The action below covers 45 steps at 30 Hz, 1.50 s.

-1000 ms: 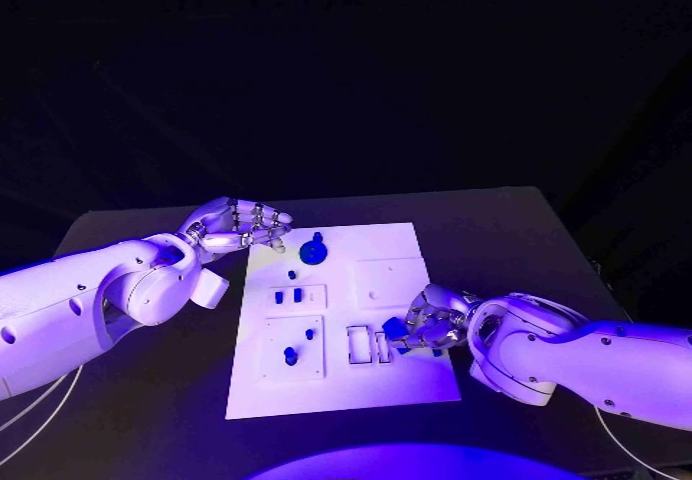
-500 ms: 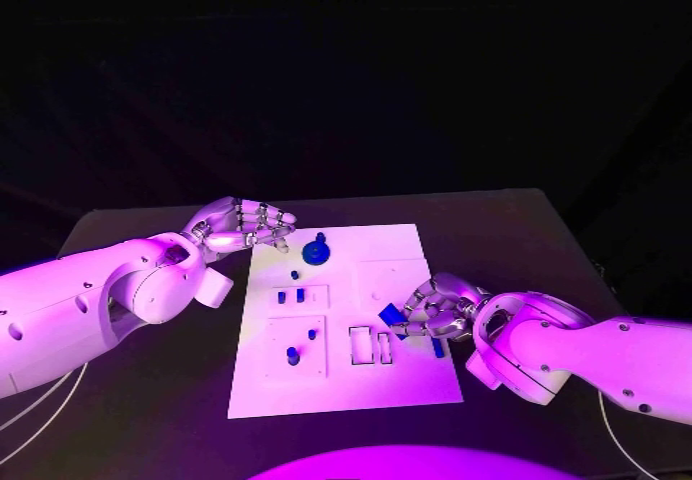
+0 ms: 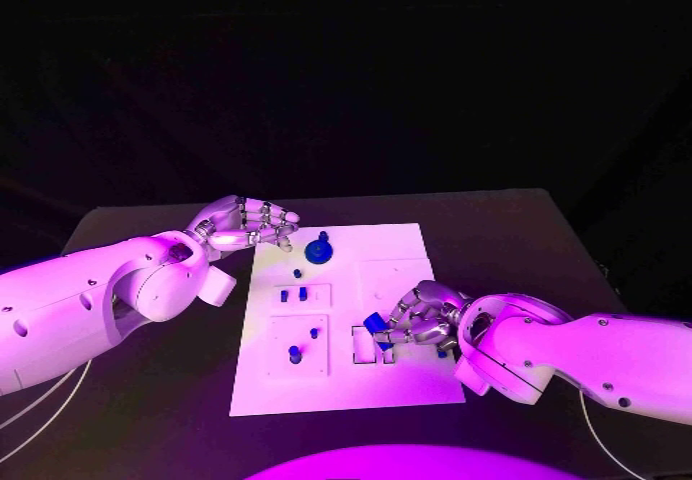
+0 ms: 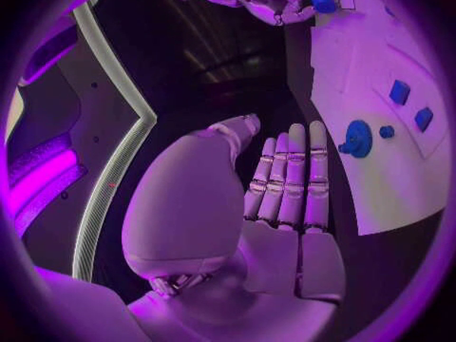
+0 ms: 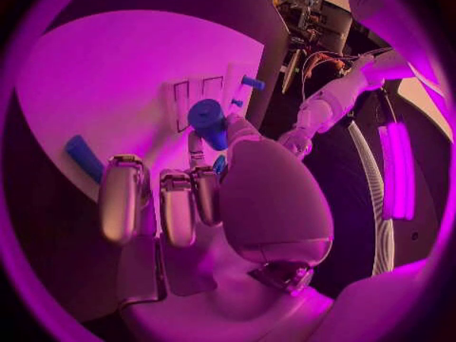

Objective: Assemble the parts on the task board

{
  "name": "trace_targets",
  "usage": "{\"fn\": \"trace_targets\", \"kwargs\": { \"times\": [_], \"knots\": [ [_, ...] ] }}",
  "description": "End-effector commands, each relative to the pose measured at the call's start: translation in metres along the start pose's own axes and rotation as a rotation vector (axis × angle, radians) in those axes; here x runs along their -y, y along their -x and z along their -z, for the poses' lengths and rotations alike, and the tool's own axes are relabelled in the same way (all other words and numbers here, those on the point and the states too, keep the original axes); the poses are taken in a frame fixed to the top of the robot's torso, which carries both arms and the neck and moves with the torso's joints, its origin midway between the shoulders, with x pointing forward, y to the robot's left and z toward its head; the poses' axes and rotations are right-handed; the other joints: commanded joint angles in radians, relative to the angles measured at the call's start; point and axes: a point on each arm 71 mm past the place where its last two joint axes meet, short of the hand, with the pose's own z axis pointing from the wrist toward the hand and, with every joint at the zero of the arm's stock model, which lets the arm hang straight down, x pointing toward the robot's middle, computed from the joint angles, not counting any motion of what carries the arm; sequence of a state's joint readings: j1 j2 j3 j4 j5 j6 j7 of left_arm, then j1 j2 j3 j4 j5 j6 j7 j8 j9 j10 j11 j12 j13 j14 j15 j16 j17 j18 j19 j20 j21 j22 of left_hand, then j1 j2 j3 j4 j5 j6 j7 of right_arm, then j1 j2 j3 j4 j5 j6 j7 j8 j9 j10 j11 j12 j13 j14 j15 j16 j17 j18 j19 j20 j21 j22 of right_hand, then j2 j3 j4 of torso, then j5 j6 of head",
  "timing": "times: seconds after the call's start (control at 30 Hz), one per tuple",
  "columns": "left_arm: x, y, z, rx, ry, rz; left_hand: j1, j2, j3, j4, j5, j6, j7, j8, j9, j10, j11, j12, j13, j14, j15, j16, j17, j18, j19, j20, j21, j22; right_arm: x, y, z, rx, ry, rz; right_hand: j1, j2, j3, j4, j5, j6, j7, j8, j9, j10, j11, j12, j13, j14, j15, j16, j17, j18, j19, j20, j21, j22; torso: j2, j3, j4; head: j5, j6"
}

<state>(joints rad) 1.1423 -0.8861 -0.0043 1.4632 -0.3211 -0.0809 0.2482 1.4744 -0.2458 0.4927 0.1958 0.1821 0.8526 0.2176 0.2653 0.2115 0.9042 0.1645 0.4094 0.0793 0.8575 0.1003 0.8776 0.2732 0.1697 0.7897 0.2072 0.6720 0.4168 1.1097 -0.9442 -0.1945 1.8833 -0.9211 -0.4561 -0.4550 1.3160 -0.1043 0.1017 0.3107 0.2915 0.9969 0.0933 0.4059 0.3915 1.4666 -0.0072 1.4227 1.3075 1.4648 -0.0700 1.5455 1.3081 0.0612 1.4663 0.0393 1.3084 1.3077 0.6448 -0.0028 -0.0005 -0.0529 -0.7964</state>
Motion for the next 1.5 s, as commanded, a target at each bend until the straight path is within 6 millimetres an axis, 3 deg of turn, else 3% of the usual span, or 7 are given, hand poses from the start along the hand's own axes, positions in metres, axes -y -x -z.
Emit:
{"fn": "trace_targets", "kwargs": {
  "times": [0.03, 0.2, 0.73, 1.0, 1.07, 1.23, 1.5],
  "knots": [
    [0.002, -0.003, -0.001, -0.016, -0.012, 0.010, -0.005, 0.003, -0.007, -0.001, 0.005, -0.008, 0.005, -0.001, -0.001, -0.006, 0.001, 0.005, -0.002, 0.000, 0.007, -0.004, -0.001, 0.012, 0.009, 0.002, -0.007, -0.002, -0.001, -0.009, -0.002, -0.076, -0.013, 0.024, -0.044, 0.003, 0.031, -0.019, -0.032, 0.048, -0.033, 0.003, 0.033, 0.038, -0.008, 0.001, 0.126, 0.092, -0.006, 0.005, 0.192, -0.010, 0.027, -0.005, -0.008, 0.195, -0.001, 0.0004, -0.0005, 0.002, -0.001],
    [0.002, -0.002, 0.000, -0.015, -0.012, 0.010, -0.005, 0.003, -0.007, -0.001, 0.005, -0.008, 0.005, -0.001, -0.001, -0.006, 0.001, 0.005, -0.002, 0.000, 0.007, -0.004, -0.001, 0.012, 0.009, 0.002, -0.007, -0.002, -0.002, -0.012, -0.003, -0.084, -0.013, 0.042, -0.081, -0.001, 0.038, -0.019, -0.064, 0.055, -0.035, 0.006, 0.039, 0.042, -0.010, 0.005, 0.133, 0.092, -0.007, 0.005, 0.190, -0.010, 0.027, -0.007, -0.011, 0.194, 0.000, 0.0003, -0.0013, 0.005, -0.001],
    [0.002, -0.002, 0.000, -0.015, -0.012, 0.012, -0.005, 0.004, -0.006, -0.001, 0.005, -0.008, 0.005, -0.001, -0.001, -0.006, 0.001, 0.005, -0.002, 0.000, 0.007, -0.004, -0.001, 0.012, 0.010, 0.002, -0.008, -0.003, -0.004, -0.015, -0.013, -0.064, -0.010, 0.088, -0.110, -0.010, 0.039, -0.019, -0.080, 0.055, -0.035, 0.006, 0.044, 0.042, -0.009, 0.003, 0.134, 0.092, -0.007, 0.005, 0.191, -0.009, 0.026, -0.007, -0.014, 0.194, 0.001, 0.0010, -0.0008, 0.010, -0.004],
    [0.002, -0.001, 0.001, -0.015, -0.011, 0.012, -0.005, 0.004, -0.006, -0.001, 0.005, -0.008, 0.005, -0.001, -0.001, -0.006, 0.001, 0.005, -0.002, 0.000, 0.007, -0.004, -0.001, 0.012, 0.010, 0.002, -0.008, -0.003, -0.004, -0.017, -0.016, -0.050, -0.008, 0.093, -0.174, -0.049, 0.012, -0.017, -0.131, 0.056, -0.035, 0.009, 0.055, 0.041, -0.009, -0.003, 0.133, 0.092, -0.007, 0.004, 0.188, -0.008, 0.025, -0.006, -0.020, 0.192, -0.001, 0.0010, -0.0008, 0.012, -0.006],
    [0.002, -0.001, 0.001, -0.015, -0.010, 0.012, -0.005, 0.004, -0.006, -0.001, 0.005, -0.008, 0.005, -0.001, -0.001, -0.006, 0.001, 0.005, -0.002, 0.000, 0.007, -0.004, -0.001, 0.012, 0.010, 0.002, -0.008, -0.003, -0.004, -0.017, -0.016, -0.046, -0.007, 0.093, -0.210, -0.054, -0.027, -0.021, -0.085, 0.053, -0.036, 0.012, 0.063, 0.040, -0.009, -0.006, 0.133, 0.092, -0.007, 0.004, 0.188, -0.008, 0.025, -0.007, -0.022, 0.192, -0.001, 0.0008, -0.0009, 0.013, -0.006],
    [0.002, -0.001, 0.001, -0.014, -0.010, 0.012, -0.005, 0.004, -0.006, -0.001, 0.005, -0.009, 0.006, -0.001, -0.002, -0.007, 0.001, 0.005, -0.002, -0.001, 0.007, -0.004, -0.001, 0.012, 0.011, 0.002, -0.010, -0.004, -0.005, -0.017, -0.017, -0.037, -0.007, 0.093, -0.211, -0.056, -0.046, -0.019, -0.088, 0.051, -0.035, 0.013, 0.067, 0.039, -0.009, -0.009, 0.132, 0.091, -0.007, 0.003, 0.186, -0.007, 0.023, -0.007, -0.027, 0.191, 0.000, 0.0007, -0.0015, 0.014, -0.007],
    [0.001, -0.001, 0.001, -0.012, -0.010, 0.011, -0.005, 0.004, -0.006, -0.001, 0.005, -0.009, 0.006, -0.001, -0.002, -0.007, 0.001, 0.005, -0.002, -0.001, 0.007, -0.004, -0.001, 0.012, 0.011, 0.002, -0.010, -0.004, -0.006, -0.016, -0.017, -0.018, 0.007, 0.098, -0.254, -0.024, -0.206, -0.014, -0.214, 0.037, -0.033, 0.018, 0.090, 0.034, -0.007, -0.028, 0.125, 0.090, -0.005, 0.001, 0.181, -0.006, 0.021, -0.005, -0.039, 0.189, 0.000, 0.0009, -0.0012, 0.014, -0.005]
  ]
}}
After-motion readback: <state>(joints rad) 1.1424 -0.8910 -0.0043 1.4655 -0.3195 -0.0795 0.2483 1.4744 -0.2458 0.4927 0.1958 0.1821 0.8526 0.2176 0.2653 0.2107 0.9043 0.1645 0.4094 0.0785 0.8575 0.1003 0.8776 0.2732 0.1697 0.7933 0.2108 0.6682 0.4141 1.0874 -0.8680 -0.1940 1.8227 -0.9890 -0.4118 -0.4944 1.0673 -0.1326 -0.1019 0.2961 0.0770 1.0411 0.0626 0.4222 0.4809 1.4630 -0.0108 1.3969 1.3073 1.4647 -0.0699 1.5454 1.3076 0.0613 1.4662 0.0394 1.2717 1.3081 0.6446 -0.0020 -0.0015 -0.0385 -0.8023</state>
